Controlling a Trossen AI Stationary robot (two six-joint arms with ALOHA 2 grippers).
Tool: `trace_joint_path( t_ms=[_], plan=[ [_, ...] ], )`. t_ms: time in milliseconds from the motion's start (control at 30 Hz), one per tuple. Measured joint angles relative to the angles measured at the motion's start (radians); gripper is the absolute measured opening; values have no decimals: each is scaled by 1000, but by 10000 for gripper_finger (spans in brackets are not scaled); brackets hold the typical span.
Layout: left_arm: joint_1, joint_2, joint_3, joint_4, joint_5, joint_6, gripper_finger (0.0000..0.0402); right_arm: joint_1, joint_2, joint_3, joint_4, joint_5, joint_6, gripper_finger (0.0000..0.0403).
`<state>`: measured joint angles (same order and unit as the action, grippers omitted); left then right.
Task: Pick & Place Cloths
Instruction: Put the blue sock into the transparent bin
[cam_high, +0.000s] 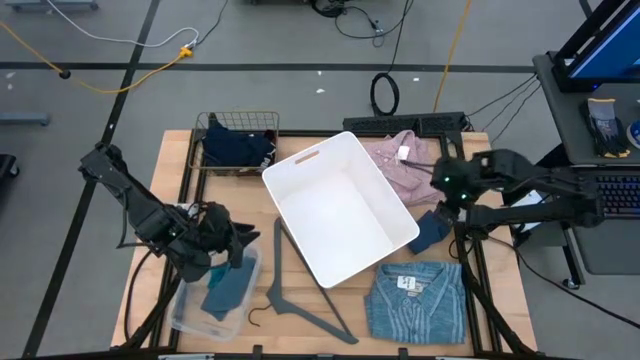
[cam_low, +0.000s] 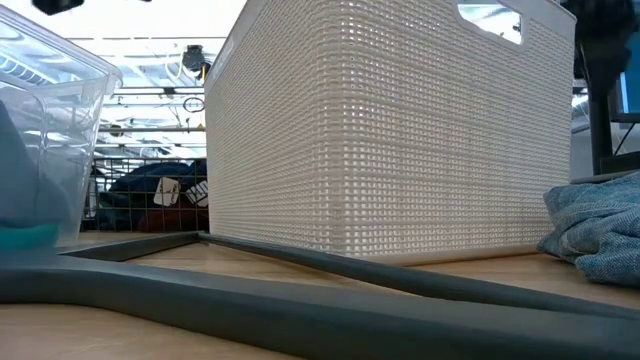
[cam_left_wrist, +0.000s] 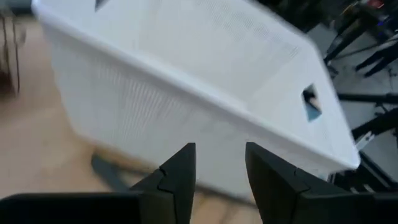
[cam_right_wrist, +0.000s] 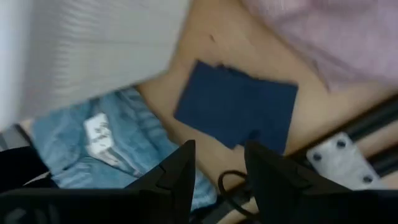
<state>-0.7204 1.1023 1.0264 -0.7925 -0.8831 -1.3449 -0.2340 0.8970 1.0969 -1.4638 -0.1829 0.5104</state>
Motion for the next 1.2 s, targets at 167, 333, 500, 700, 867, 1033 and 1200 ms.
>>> trace_joint_path(
  t_ms=[167,333,500,700,867,1033,1200],
  plan=[
    [0,0,0,120,-84,177,136,0,0,-127,0,0,36,130],
    [0,-21,0,212,-106,291,136,0,0,-206,17,-1,51,130],
    [0,-61,0,302,-132,415,136,0,0,-266,109,-1,53,130],
    [0,-110,0,415,-143,589,136,0,0,-334,191,7,109,131],
    [0,-136,0,452,-142,677,136,-1,0,-379,234,83,112,145],
    [0,-149,0,453,-140,691,136,-1,0,-403,292,108,136,189],
    [0,-149,0,453,-139,708,136,-1,1,-436,336,108,183,240]
  ],
)
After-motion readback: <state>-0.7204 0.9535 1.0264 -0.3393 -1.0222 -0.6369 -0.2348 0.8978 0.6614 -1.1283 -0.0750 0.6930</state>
